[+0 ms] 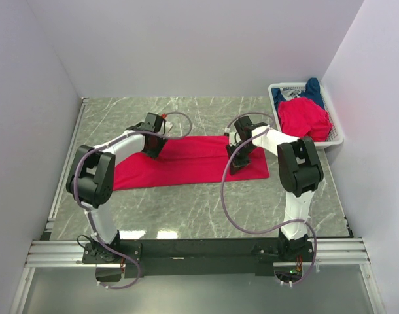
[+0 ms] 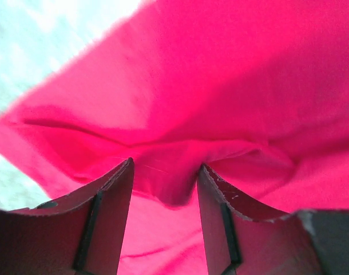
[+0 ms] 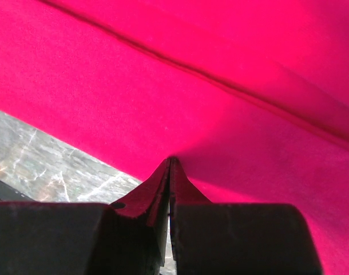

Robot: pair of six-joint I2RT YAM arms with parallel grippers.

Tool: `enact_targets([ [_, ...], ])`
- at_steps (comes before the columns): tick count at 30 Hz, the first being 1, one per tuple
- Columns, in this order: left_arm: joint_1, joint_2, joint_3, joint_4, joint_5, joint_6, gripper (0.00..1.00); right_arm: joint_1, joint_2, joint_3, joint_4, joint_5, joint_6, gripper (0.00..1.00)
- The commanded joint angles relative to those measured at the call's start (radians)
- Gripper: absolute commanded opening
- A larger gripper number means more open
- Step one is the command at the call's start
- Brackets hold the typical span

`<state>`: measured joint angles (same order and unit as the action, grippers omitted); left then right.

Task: Fold and stack the t-shirts
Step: Fold the tshirt

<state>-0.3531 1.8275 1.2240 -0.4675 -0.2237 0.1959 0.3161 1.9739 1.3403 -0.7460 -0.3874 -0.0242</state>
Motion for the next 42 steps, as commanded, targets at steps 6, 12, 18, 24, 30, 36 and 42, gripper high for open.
enact_targets([
  [6, -0.023, 0.087, 0.198, 0.024, -0.069, 0.085, 0.54, -0.020, 0.010, -0.012, -0.003, -0.019, -0.013, 0.06],
  [12, -0.018, 0.107, 0.264, 0.017, -0.030, 0.068, 0.54, -0.022, -0.010, -0.016, -0.010, -0.024, -0.023, 0.06],
  [18, 0.080, -0.039, 0.230, -0.063, 0.202, -0.030, 0.48, -0.029, -0.069, 0.006, -0.018, -0.025, -0.062, 0.06],
  [24, 0.249, -0.102, 0.163, -0.183, 0.426, -0.076, 0.39, -0.040, -0.055, 0.163, -0.073, 0.070, -0.123, 0.06],
  [30, 0.293, -0.112, 0.022, -0.201, 0.492, -0.105, 0.39, -0.043, 0.045, 0.324, -0.096, 0.218, -0.187, 0.06],
  [36, 0.298, -0.086, -0.041, -0.200, 0.471, -0.131, 0.38, -0.043, 0.155, 0.375, -0.105, 0.289, -0.217, 0.05],
  [42, 0.322, -0.019, -0.047, -0.191, 0.435, -0.133, 0.38, -0.043, 0.181, 0.313, -0.121, 0.415, -0.250, 0.04],
])
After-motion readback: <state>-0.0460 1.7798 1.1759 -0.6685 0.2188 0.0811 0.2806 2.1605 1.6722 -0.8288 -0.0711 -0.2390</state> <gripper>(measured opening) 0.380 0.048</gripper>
